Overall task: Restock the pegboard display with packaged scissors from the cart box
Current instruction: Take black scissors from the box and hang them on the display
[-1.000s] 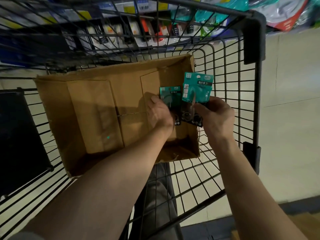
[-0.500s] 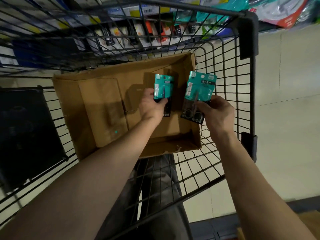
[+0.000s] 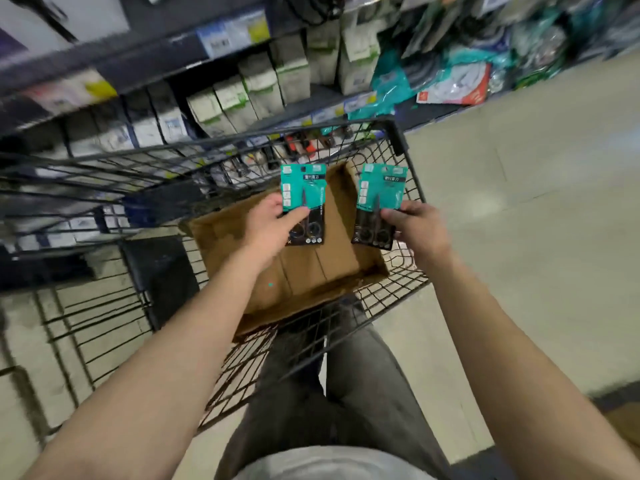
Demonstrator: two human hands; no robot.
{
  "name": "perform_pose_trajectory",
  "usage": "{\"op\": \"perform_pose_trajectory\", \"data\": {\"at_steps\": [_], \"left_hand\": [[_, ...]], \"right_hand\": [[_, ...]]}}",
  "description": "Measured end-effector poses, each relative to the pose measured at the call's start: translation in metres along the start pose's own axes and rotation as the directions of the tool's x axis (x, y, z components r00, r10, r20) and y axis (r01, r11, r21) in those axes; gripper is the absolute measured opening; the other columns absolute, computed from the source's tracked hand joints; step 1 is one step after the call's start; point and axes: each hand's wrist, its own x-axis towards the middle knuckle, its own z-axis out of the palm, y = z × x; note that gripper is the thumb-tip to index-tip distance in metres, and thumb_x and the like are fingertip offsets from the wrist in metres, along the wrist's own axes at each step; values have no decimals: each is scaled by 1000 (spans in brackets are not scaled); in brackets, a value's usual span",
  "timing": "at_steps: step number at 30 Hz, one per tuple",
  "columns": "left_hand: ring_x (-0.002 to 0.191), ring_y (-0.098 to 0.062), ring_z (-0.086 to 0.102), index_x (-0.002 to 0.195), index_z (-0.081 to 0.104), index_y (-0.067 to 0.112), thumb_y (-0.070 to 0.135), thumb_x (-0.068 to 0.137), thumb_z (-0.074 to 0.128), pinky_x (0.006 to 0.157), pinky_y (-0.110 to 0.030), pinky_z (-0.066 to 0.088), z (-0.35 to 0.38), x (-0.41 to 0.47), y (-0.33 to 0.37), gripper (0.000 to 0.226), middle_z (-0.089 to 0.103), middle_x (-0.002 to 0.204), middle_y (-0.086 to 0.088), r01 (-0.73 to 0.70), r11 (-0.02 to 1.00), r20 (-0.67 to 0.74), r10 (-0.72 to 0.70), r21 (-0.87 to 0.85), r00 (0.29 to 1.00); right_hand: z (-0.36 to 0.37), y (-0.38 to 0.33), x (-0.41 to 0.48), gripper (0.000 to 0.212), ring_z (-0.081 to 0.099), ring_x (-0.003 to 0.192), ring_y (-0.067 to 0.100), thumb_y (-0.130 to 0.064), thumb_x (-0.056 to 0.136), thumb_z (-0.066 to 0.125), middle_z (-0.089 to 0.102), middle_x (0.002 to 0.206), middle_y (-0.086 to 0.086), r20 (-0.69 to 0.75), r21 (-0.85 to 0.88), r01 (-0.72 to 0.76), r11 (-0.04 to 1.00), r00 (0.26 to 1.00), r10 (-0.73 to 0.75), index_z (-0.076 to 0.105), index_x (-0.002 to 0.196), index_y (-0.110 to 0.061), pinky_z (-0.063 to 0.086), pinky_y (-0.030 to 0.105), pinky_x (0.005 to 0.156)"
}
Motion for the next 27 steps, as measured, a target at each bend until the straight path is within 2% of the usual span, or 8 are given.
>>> {"op": "perform_pose_trajectory", "data": {"at_steps": [4,9,13,16,18,21,24,27], "left_hand": [[103,-10,72,118,67,17,18,91,78,92,-28,56,9,-39,49,29,75,118,2,-112,994,109,111,-1,988],[91,-10,70,121,65,13,11,92,76,81,-17,56,60,-74,123,31,75,116,-5,-273,960,205,256,62,945],[102,-19,75,115,67,17,13,92,76,99,-44,58,130,-103,187,25,77,114,-6,-364,929,335,323,66,885],[90,-7,75,115,64,17,12,96,71,88,-29,61,204,-136,231,21,77,109,-2,-452,890,381,396,65,836],[83,-2,75,113,66,14,10,96,71,80,-22,61,257,-154,255,19,77,106,-1,-507,860,392,447,60,804],[86,-6,77,120,64,9,9,95,73,82,-28,63,335,-180,289,26,78,104,-2,-542,840,403,486,30,776],[94,-16,78,116,66,12,9,93,74,87,-38,62,408,-207,323,24,80,103,-1,-550,835,425,508,-28,749],[95,-18,77,112,68,11,7,93,73,79,-29,61,470,-231,356,21,80,103,-3,-575,815,455,541,-75,707]], "right_hand": [[-35,-30,-46,13,73,69,9,4,94,66,76,94,9,-35,151,108,983,994,-104,70,92,-8,61,23,67],[-110,-59,-76,11,70,58,4,-1,94,68,75,79,0,-101,151,195,969,978,-181,70,94,-12,58,27,65],[-197,-74,-90,7,67,65,11,-1,95,66,70,85,6,-184,220,274,936,954,-236,70,100,-5,57,19,59],[-278,-80,-97,10,65,74,20,-3,96,66,71,89,9,-247,239,346,907,925,-288,71,92,-10,54,29,69],[-338,-84,-99,8,64,80,24,-1,95,65,71,94,15,-304,236,399,886,896,-323,73,98,-3,54,34,74],[-429,-87,-102,18,63,77,23,-1,95,65,71,97,21,-386,222,450,865,855,-346,70,109,9,55,30,69],[-511,-88,-104,7,64,82,25,-5,94,68,74,107,28,-410,192,485,853,829,-380,74,97,-3,56,39,78],[-582,-94,-109,5,67,86,25,-5,94,69,75,108,25,-443,161,525,836,795,-414,73,93,-8,58,48,89]]}}
